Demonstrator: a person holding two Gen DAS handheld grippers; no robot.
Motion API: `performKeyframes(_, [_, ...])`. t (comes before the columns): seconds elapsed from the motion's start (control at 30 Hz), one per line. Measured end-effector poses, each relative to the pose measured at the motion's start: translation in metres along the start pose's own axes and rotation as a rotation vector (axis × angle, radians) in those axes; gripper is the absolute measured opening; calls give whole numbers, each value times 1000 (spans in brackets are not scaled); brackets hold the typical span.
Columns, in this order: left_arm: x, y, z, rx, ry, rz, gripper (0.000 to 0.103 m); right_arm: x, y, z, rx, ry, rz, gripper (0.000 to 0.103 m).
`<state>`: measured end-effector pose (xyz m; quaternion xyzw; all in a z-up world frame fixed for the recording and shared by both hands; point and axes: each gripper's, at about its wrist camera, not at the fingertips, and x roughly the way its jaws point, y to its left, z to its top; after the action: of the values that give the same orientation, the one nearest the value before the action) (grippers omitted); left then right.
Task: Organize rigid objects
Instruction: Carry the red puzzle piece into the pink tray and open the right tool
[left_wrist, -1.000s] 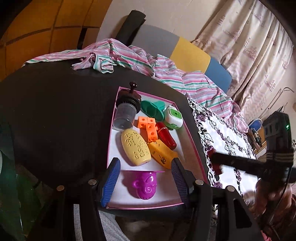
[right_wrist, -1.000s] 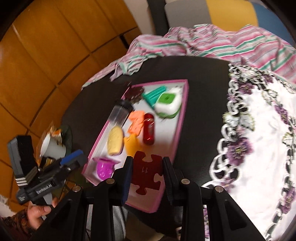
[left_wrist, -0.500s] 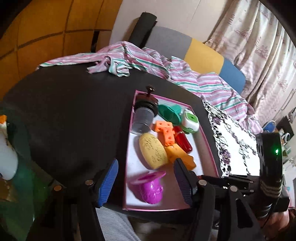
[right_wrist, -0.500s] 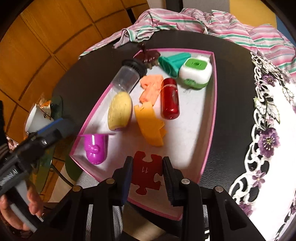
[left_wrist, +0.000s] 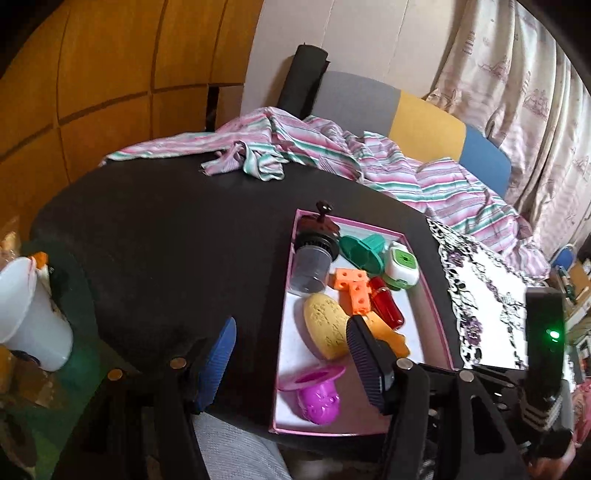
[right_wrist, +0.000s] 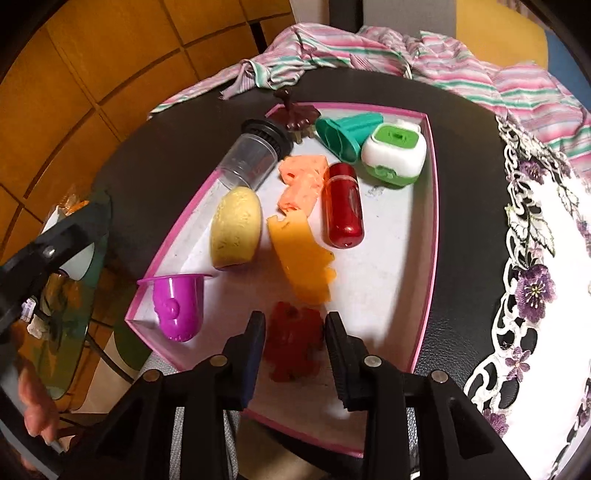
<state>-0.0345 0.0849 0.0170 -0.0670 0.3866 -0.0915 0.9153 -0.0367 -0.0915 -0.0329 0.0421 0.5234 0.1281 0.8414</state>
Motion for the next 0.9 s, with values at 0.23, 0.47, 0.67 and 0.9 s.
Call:
performKeyframes(0.23, [-4, -10, 1, 57, -26, 51, 63, -15, -1, -3, 19, -34, -9, 45])
performKeyframes(0.47, [-1, -16, 1, 75, -13, 134, 63, -24, -5, -3, 29, -61, -36, 54])
performKeyframes(0.67, [0, -17, 3, 74, -1, 153, 63, -33, -10, 2, 59, -91, -61, 62])
performKeyframes(0.9, [2, -21, 6, 87, 20, 160, 63, -48, -7, 15, 74, -151, -109, 85])
